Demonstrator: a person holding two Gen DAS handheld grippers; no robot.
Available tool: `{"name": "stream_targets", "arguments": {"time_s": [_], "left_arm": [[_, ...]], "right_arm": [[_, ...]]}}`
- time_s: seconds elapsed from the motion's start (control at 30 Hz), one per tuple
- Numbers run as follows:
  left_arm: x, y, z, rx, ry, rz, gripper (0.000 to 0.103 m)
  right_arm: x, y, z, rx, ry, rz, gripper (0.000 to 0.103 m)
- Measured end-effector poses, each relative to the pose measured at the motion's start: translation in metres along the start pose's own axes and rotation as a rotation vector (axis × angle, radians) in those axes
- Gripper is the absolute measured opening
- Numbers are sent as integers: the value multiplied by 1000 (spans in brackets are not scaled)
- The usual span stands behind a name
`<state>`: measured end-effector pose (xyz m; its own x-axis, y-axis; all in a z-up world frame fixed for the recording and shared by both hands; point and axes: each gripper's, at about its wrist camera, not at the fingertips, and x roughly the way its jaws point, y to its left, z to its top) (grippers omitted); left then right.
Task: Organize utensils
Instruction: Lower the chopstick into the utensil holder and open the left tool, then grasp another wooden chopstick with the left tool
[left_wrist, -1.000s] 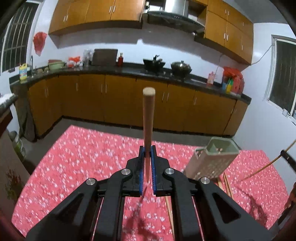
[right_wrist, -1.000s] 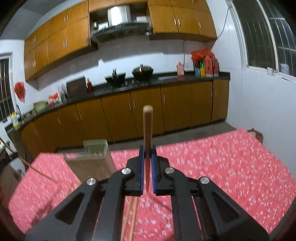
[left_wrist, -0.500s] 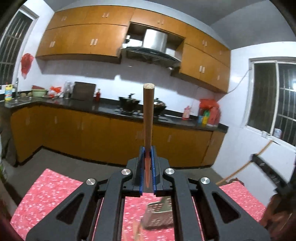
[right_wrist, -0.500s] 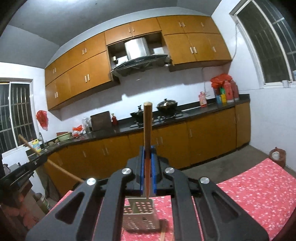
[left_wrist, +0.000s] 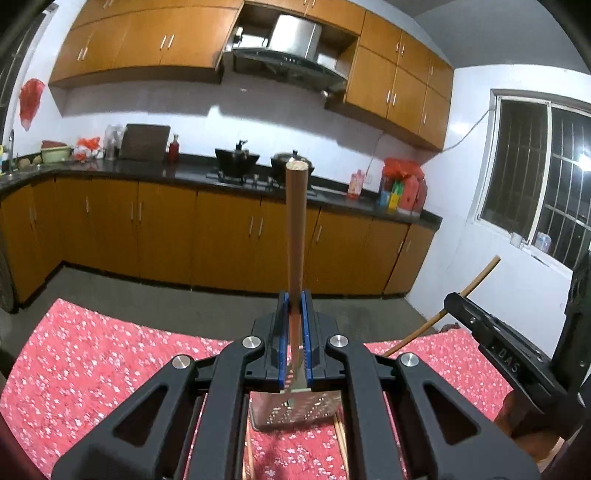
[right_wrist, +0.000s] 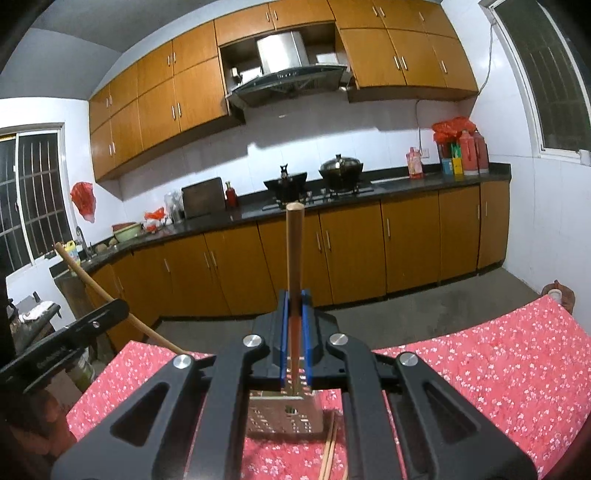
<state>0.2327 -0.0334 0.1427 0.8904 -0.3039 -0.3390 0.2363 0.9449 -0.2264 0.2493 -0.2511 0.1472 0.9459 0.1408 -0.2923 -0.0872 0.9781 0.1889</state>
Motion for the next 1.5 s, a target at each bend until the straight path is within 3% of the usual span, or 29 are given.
{"name": "stream_targets", "arguments": {"time_s": [0.13,0.23,0.3,0.37,0.6,0.77,0.9,0.97,1.07,1.17,1.4,1.5], "left_arm": [[15,-1,-7,15,51,4,7],[20,2,-11,12,84,12,8],[17,3,-11,9,78,15,16],[14,3,-9,5,64,24,40],[-6,11,-3,-23,9,29,41],[-35,28,-7,-68,-41,37,41],[-46,41,-27,-75,-23,86,41],[-40,50,-43,-65,39,127,41],[-30,60,-69,-51,135,155,41],[-18,71,-105,-55,253,166,40],[-13,81,-156,-74,378,137,40],[-14,83,-170,-92,399,116,39]], "right_arm": [[6,5,-7,-11,30,-1,8],[4,6,-11,-9,35,3,16],[2,6,-10,-7,28,2,26],[-2,6,-9,-6,19,1,28],[-28,-3,-5,-5,-28,-4,28],[-54,-21,-22,-10,-36,-55,30],[-47,-55,-60,40,91,-116,30],[-31,-70,-90,75,210,-135,30],[-12,-79,-139,105,389,-115,22],[-6,-70,-179,93,502,-84,22],[-2,-54,-219,67,602,-65,21],[0,-49,-224,9,604,-95,9]]}}
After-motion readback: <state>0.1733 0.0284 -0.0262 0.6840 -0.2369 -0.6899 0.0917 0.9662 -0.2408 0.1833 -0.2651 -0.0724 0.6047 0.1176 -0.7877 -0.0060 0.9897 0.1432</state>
